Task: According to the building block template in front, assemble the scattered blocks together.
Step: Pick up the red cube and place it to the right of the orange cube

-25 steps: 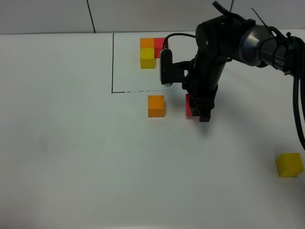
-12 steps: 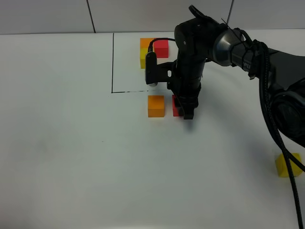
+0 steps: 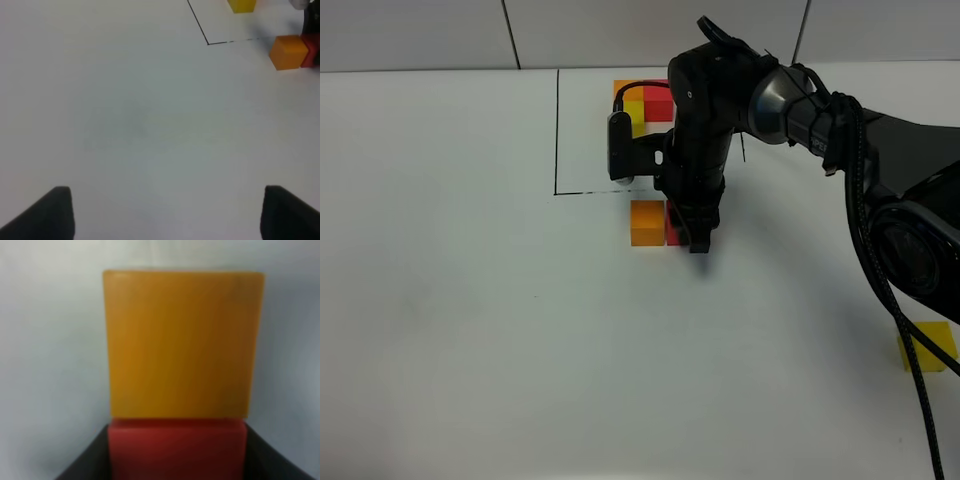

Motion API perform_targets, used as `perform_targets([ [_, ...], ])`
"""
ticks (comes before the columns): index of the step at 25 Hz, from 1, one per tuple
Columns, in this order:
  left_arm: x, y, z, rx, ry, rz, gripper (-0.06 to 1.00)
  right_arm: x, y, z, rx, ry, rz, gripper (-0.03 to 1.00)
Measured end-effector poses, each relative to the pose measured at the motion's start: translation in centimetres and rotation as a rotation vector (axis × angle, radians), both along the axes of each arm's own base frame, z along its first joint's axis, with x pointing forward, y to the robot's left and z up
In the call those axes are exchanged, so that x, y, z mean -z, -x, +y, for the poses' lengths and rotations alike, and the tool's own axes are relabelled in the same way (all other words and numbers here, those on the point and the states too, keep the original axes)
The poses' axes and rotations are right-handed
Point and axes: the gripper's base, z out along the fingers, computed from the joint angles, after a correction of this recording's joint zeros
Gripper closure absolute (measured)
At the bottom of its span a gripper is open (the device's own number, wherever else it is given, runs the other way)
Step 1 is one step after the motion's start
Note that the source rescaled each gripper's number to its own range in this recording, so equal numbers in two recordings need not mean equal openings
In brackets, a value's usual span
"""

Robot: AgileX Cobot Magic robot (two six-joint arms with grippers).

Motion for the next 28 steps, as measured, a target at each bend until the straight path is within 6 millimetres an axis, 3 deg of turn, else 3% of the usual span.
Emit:
perform_targets([
  [28, 0.0, 0.0, 0.0, 0.0, 0.0, 0.0, 0.24, 0.1, 0.03, 0.12, -0.011, -0.001, 0.003, 0.93],
])
